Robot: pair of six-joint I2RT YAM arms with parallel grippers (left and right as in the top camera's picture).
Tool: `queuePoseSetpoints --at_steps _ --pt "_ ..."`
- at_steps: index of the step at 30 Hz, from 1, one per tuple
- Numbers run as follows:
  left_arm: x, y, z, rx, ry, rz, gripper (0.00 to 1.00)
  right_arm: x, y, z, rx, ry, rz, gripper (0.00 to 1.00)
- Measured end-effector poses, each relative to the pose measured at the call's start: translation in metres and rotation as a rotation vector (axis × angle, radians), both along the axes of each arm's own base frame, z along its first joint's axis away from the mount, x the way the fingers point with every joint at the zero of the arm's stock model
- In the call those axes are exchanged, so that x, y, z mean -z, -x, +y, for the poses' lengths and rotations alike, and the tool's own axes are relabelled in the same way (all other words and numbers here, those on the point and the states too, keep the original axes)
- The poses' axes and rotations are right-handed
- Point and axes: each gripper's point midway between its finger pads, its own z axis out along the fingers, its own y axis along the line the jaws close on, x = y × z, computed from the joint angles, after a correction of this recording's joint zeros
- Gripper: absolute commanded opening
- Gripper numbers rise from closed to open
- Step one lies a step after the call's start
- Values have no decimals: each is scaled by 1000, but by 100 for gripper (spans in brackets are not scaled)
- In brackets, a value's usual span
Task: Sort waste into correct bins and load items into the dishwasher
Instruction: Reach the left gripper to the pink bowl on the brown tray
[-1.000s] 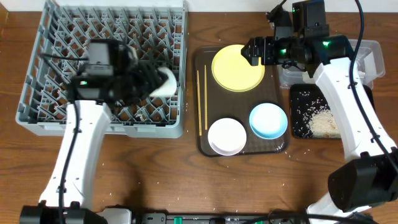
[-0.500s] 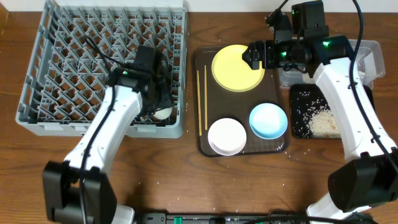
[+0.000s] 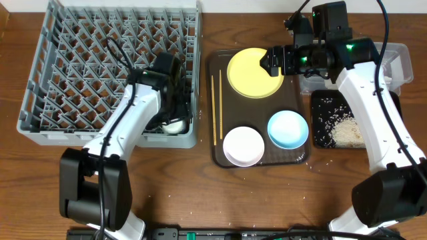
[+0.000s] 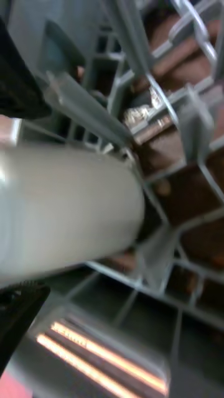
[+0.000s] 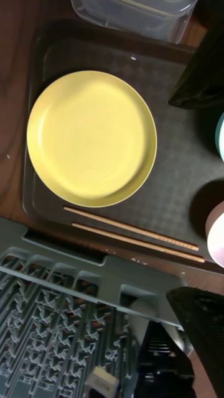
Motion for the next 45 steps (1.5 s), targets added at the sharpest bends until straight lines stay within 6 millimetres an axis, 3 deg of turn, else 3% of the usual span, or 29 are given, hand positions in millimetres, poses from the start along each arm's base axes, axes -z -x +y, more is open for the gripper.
queuePoseSetpoints --at_steps 4,8,12,16,19,23,28,35,41,45 --pt "-13 1 3 -3 -11 3 86 0 0 0 -2 1 -1 89" --pt "-51 -11 -5 22 14 -95 85 0 0 0 -3 2 -2 89" --pt "-82 -7 -32 112 48 -188 84 0 0 0 -5 3 -4 90" --pt "-87 6 -81 249 82 -221 84 2 2 -3 -4 8 8 91" --pt "-77 17 -114 333 97 -207 84 7 8 -9 6 18 44 92" --pt "-51 30 -136 393 77 -139 84 8 7 -18 28 26 52 92" --pt "-11 40 -144 425 29 -31 82 9 5 -24 44 34 53 92" --pt "25 44 -143 460 -17 62 75 9 5 -25 45 36 53 92" --pt "47 49 -143 481 -29 124 42 9 5 -25 46 37 53 92" --pt "56 52 -145 482 -16 150 36 9 5 -25 46 38 53 91"
